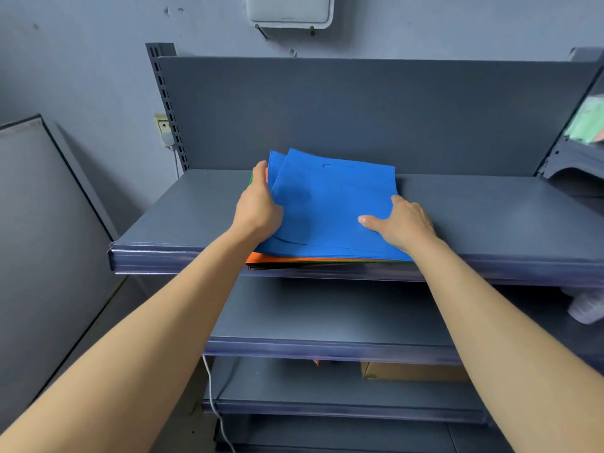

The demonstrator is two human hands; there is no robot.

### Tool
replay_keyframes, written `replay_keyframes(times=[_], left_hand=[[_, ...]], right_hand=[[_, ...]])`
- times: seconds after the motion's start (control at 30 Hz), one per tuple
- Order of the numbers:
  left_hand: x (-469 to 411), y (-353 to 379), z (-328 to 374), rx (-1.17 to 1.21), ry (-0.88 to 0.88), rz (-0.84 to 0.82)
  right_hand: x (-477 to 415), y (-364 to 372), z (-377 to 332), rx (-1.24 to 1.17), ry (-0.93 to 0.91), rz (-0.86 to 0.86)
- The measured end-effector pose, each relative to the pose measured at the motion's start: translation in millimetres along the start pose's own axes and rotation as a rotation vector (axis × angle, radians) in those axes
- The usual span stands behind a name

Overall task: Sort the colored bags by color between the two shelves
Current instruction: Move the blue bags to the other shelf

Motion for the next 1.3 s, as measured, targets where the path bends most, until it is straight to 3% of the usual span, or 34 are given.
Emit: replay_keyframes(times=[0.23,0.37,0.53,0.8,1.07,1.3], left_hand=[[8,1,27,0.138,0.266,0.016],[10,-4,36,0.323,0.284,0.078],[14,-4,36,0.293,0.266,0.094],[34,-5,39,0.096,0.253,0.12],[92,-73,47,-0.206,0.24,0.453],[182,-160,23,-0.343,0.098,0.692]], right_hand=[[-3,-11,16,-0.216,0.04,-0.01],[-4,-12,27,-0.511,0.117,-0.032],[-5,-31,33,-0.712,0.149,-0.003],[15,-64,-4,-0.409,-0.197,0.215],[63,-63,-86,-0.364,-0.513,0.252],[147,-48,-166,-0.436,-0.822,0.223]])
Point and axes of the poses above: each hand's wrist, its own x-axis away from the middle knuckle, its own y-axis out of the palm, z = x × y, the point moved 4 cm from there along -x, towards the middle knuckle, and after that the axes turned 14 degrees about x, right-handed, at the moved point
